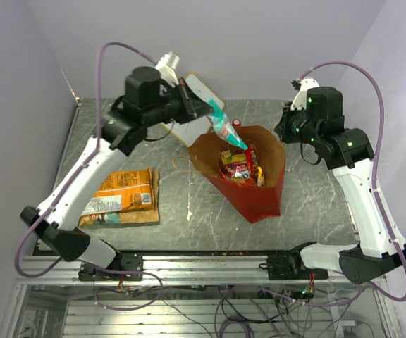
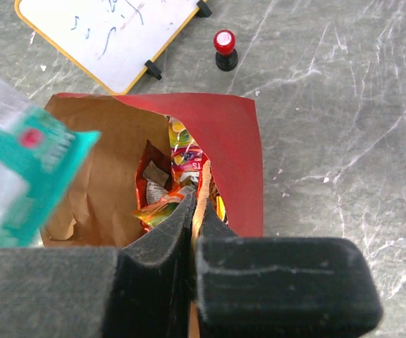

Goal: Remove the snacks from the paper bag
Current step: Take out the snack from the paper bag, then place the snack at the center of the board.

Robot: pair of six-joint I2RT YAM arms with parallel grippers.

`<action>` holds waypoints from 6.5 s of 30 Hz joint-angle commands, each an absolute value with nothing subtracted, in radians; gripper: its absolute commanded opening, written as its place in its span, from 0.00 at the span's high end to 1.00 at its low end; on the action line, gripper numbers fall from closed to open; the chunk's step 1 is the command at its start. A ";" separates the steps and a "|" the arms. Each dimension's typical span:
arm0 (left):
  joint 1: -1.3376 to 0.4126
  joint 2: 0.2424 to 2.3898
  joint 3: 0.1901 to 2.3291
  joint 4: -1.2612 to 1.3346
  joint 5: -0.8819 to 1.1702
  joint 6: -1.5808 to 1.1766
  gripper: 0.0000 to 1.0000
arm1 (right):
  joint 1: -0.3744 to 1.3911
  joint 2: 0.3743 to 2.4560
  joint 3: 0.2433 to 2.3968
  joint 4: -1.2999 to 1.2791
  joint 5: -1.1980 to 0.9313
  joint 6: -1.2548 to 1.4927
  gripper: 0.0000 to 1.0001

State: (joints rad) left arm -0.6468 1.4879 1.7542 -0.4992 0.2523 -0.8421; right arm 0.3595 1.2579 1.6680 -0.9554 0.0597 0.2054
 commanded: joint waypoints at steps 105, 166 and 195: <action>-0.015 0.691 0.522 -0.926 -0.179 -1.495 0.43 | 0.371 1.216 1.568 -0.874 -0.169 0.250 1.00; 0.310 1.291 0.884 -0.984 0.134 -0.542 0.22 | 0.472 1.257 1.578 -0.879 -0.088 0.200 1.00; -0.005 1.389 0.954 -0.554 0.398 -0.633 0.12 | 0.489 1.306 1.637 -0.907 -0.107 0.212 1.00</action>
